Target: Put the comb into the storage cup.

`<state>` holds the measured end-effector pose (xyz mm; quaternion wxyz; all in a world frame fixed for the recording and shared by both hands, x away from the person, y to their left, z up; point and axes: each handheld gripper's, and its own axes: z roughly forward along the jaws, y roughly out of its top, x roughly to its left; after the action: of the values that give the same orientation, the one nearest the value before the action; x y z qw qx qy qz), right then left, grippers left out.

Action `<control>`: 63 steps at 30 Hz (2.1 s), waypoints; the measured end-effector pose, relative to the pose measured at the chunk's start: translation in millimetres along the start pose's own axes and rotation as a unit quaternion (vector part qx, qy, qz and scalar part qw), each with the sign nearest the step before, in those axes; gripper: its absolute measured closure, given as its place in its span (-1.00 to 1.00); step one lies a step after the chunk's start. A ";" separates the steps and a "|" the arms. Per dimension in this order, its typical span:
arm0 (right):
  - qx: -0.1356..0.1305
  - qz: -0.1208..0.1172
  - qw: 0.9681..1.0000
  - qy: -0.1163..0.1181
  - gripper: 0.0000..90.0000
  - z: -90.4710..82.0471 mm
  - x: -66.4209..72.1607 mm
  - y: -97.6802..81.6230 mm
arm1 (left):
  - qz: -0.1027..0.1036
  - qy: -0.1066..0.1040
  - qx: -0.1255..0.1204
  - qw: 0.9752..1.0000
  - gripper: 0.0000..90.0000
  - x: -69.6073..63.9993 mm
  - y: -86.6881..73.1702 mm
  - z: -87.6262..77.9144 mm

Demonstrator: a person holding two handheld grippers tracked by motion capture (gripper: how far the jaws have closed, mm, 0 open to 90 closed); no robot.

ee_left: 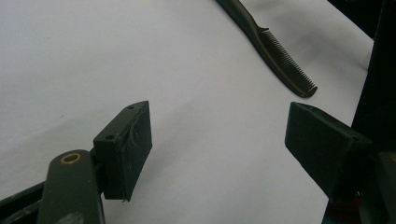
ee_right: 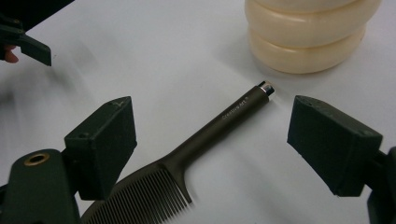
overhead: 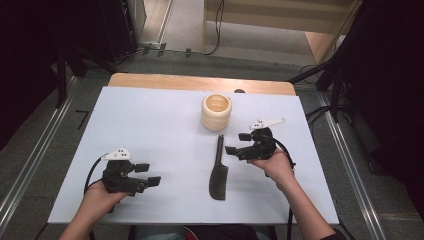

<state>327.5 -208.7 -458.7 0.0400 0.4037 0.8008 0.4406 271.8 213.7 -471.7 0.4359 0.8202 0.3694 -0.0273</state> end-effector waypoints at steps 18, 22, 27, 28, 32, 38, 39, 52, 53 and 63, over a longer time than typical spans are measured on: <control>0.013 -0.013 1.000 0.013 -0.69 23.9 4.4 19.8 | -0.001 0.000 0.000 1.000 -0.47 0.3 -0.1 0.2; 0.015 -0.014 1.000 0.012 -0.69 28.4 6.1 23.8 | -0.001 0.000 0.003 1.000 -0.47 0.5 -0.1 0.2; 0.016 -0.016 1.000 0.012 -0.62 37.1 6.3 29.8 | -0.002 0.000 0.002 1.000 -0.47 0.5 -0.2 0.2; 0.016 -0.016 1.000 0.012 -0.62 37.1 6.3 29.8 | -0.002 0.001 0.002 1.000 -0.47 0.6 -0.3 0.1; 0.017 -0.018 1.000 0.012 -0.62 41.9 6.9 32.3 | -0.002 0.002 0.002 1.000 -0.47 0.7 -0.3 -0.2; 0.017 -0.021 1.000 0.008 -0.50 45.2 8.3 33.3 | -0.002 0.002 0.001 1.000 -0.47 0.7 -0.3 -0.2; 0.017 -0.021 1.000 0.008 -0.50 45.2 8.3 33.3 | -0.002 0.002 0.001 1.000 -0.47 0.7 -0.3 -0.2; 0.040 -0.013 0.999 0.009 0.63 54.7 4.1 29.9 | -0.002 0.004 0.001 1.000 -0.47 1.0 -0.2 -0.8; 0.043 -0.016 0.999 0.012 0.83 57.1 3.4 28.4 | -0.003 0.004 0.001 1.000 -0.47 1.0 -0.2 -0.9; 0.058 -0.018 0.998 0.003 0.95 67.8 -1.2 22.2 | -0.003 0.003 0.000 1.000 -0.47 1.2 -0.2 -1.0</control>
<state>370.3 -157.4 -483.9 0.0220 0.3892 0.8323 0.3942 272.3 215.2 -471.6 0.4343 0.8195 0.3731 -0.0261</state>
